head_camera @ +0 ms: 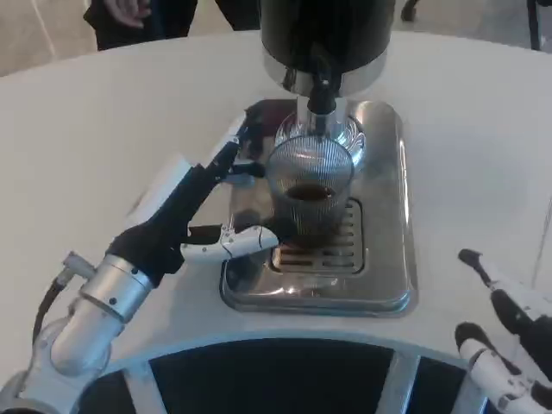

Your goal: Grasp the cup under the faucet to collect the drink, then remove the cup.

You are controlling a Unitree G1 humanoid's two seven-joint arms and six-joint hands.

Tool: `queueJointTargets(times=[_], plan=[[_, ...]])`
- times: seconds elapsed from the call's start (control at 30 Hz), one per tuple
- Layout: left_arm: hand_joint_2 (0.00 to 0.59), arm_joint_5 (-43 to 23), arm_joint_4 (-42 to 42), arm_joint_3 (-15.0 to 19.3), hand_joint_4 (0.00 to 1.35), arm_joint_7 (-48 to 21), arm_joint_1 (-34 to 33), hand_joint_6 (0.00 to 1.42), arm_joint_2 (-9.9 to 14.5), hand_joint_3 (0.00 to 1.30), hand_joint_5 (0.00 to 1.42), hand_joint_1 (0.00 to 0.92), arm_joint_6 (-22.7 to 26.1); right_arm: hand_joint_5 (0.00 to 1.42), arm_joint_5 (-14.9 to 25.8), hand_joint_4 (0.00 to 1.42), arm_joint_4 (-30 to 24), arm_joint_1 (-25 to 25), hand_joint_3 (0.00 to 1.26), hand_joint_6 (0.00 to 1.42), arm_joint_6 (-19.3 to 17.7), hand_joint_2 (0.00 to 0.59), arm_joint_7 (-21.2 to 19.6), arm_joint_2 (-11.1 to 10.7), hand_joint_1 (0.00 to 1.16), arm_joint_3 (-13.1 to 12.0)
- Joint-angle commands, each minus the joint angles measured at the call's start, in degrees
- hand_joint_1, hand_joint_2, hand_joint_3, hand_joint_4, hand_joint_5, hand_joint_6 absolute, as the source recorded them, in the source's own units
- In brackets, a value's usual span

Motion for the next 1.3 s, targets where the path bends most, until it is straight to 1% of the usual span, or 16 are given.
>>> queueJointTargets(times=[0.03, 0.23, 0.27, 0.4, 0.6, 0.73, 1.1, 1.3], plan=[[0.087, 0.64, 1.06, -0.68, 0.04, -1.4, 0.7, 0.35, 0.3, 0.0, 0.32, 0.463, -1.01, 0.0, -1.0, 0.0, -0.82, 0.58, 0.0, 0.0, -1.72, 0.547, 1.05, 1.38, 0.0, 0.06], [0.088, 1.12, 2.53, -1.4, 0.04, -1.52, 0.07, 0.36, -0.7, 0.0, 0.32, 0.467, 0.22, 0.0, -0.62, 0.0, -0.82, 1.0, 0.0, 0.0, -3.5, 0.547, 2.77, 2.42, 0.0, -1.57], [0.089, 1.1, 2.88, -1.51, 0.04, -1.52, -0.15, 0.36, -0.91, 0.0, 0.32, 0.468, 0.5, 0.0, -0.63, 0.0, -0.82, 0.99, 0.0, 0.0, -3.81, 0.536, 3.08, 2.66, 0.0, -1.72], [0.089, 0.99, 3.78, -1.82, 0.05, -1.58, -1.0, 0.36, -1.85, 0.0, 0.33, 0.471, 1.05, 0.0, -0.79, 0.0, -0.82, 1.27, 0.0, 0.0, -5.4, 0.533, 4.3, 4.05, 0.0, -2.01], [0.09, 1.15, 4.27, -2.14, 0.06, -1.03, -2.23, 0.38, -3.06, 0.0, 0.35, 0.474, 1.39, 0.0, -1.16, 0.0, -0.82, 3.24, 0.0, 0.0, -7.84, 0.533, 6.07, 6.55, 0.0, -1.81], [0.09, 1.29, 4.7, -2.18, 0.06, -0.67, -3.23, 0.38, -3.39, 0.0, 0.35, 0.474, 1.39, 0.0, -1.31, 0.0, -0.82, 3.41, 0.0, 0.0, -8.04, 0.537, 6.81, 7.38, 0.0, -1.96], [0.091, 2.43, 7.82, -2.92, 0.06, -0.36, -5.97, 0.38, -3.71, 0.0, 0.36, 0.462, 3.21, 0.0, -3.29, 0.0, -0.82, 3.39, 0.0, 0.0, -8.05, 0.542, 8.54, 9.43, 0.0, -0.47], [0.091, 3.5, 9.0, -2.89, 0.08, 0.38, -6.94, 0.38, -4.02, 0.0, 0.37, 0.457, 3.15, 0.0, -3.81, 0.0, -0.82, 3.88, 0.0, 0.0, -8.25, 0.544, 9.19, 10.04, 0.0, 0.09]])
